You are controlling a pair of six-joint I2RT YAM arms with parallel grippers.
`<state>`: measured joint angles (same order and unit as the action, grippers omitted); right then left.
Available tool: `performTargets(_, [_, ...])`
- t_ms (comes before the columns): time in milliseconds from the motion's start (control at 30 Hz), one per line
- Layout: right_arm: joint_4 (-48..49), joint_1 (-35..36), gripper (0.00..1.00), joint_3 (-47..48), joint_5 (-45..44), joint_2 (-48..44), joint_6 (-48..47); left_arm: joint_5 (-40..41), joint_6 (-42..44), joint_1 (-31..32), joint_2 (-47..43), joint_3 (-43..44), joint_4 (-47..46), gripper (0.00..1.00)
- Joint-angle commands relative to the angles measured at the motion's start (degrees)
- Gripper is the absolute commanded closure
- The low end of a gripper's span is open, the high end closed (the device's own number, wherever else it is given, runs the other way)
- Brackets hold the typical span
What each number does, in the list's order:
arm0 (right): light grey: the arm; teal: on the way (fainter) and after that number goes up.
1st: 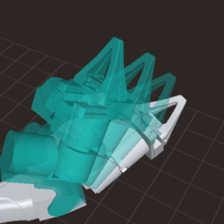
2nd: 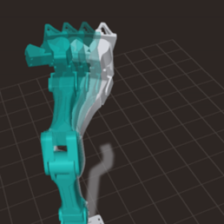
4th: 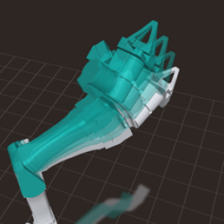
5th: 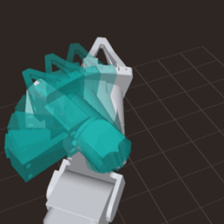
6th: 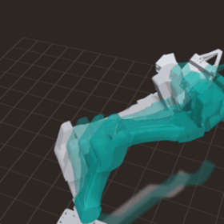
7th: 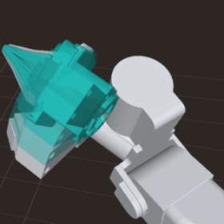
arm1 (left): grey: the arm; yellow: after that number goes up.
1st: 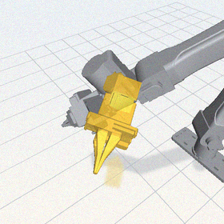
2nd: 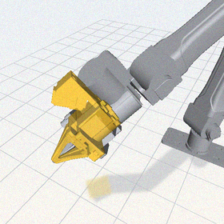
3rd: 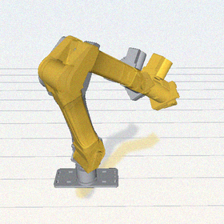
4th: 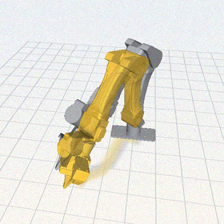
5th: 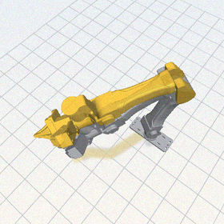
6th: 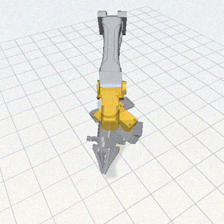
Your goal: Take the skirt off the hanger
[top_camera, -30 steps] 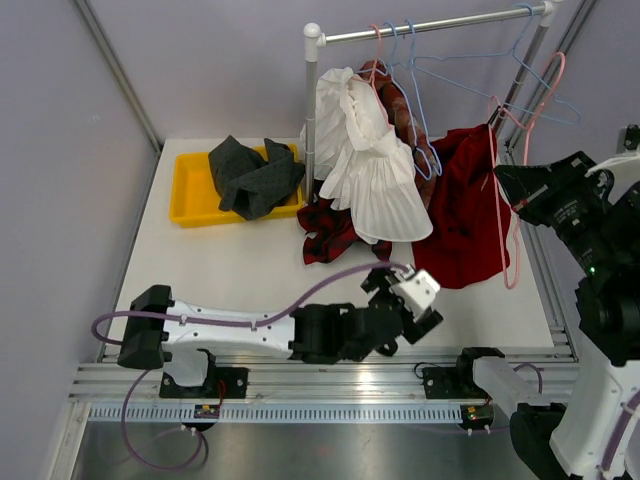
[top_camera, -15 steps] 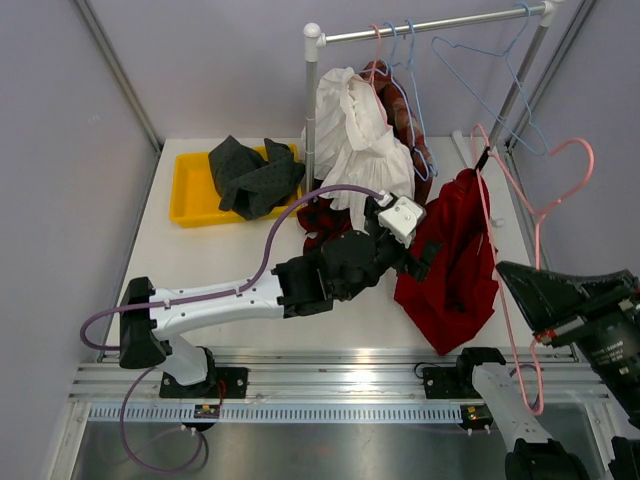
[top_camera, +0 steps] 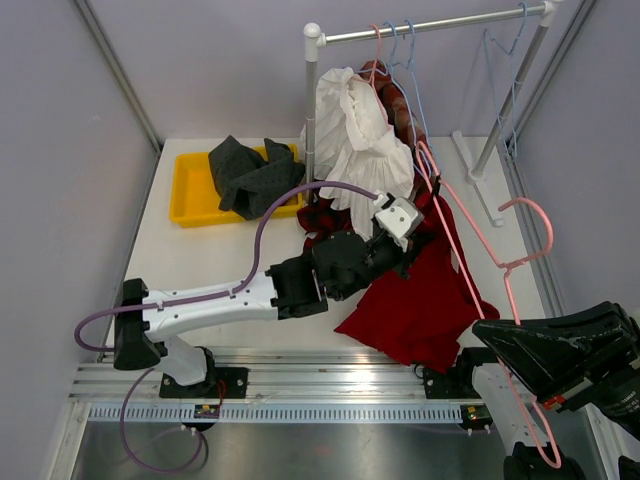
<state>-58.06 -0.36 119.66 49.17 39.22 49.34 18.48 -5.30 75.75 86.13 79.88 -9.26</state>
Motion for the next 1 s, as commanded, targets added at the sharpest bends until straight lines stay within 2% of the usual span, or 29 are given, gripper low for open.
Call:
performTargets(0, [14.6, 0.1, 1.0, 0.4, 7.1, -0.5, 3.1, 10.8, 4.8, -0.2, -4.8, 0.9, -1.2, 1.0])
performTargets(100, [13.9, 1.7, 1.0, -3.0, 7.6, -1.9, 3.5, 21.4, 13.9, -0.9, -7.4, 4.2, 3.4, 1.0])
performTargets(200, [12.5, 1.7, 1.0, -6.2, 8.1, -2.7, 3.8, 26.2, 18.3, -4.9, -11.1, 5.2, 6.3, 1.0])
performTargets(333, [7.3, 1.7, 1.0, -8.8, 8.0, -2.5, 1.4, 27.9, 22.6, -11.3, -20.2, 4.5, 6.6, 1.0])
performTargets(467, [0.8, 1.8, 1.0, -12.6, 5.9, -2.6, -2.5, 29.8, 27.3, -14.8, -26.2, 4.7, 6.7, 1.0])
performTargets(667, [-6.1, 1.8, 1.0, -12.2, 1.2, -0.8, -10.0, 33.9, 34.0, -19.1, -31.6, 2.3, 3.7, 1.0])
performTargets(767, [-10.2, 1.8, 1.0, -9.6, -4.6, 1.5, -14.6, 31.9, 32.5, -24.6, -31.4, 3.7, 4.8, 1.0])
performTargets(833, [-12.0, 2.0, 1.0, -8.2, -8.2, 2.3, -17.8, 28.6, 29.1, -30.8, -28.9, 7.5, 9.0, 1.0])
performTargets(967, [-14.1, 2.1, 1.0, -5.4, -18.3, 3.9, -20.9, 16.6, 19.7, -42.7, -21.2, 16.1, 15.8, 1.0])
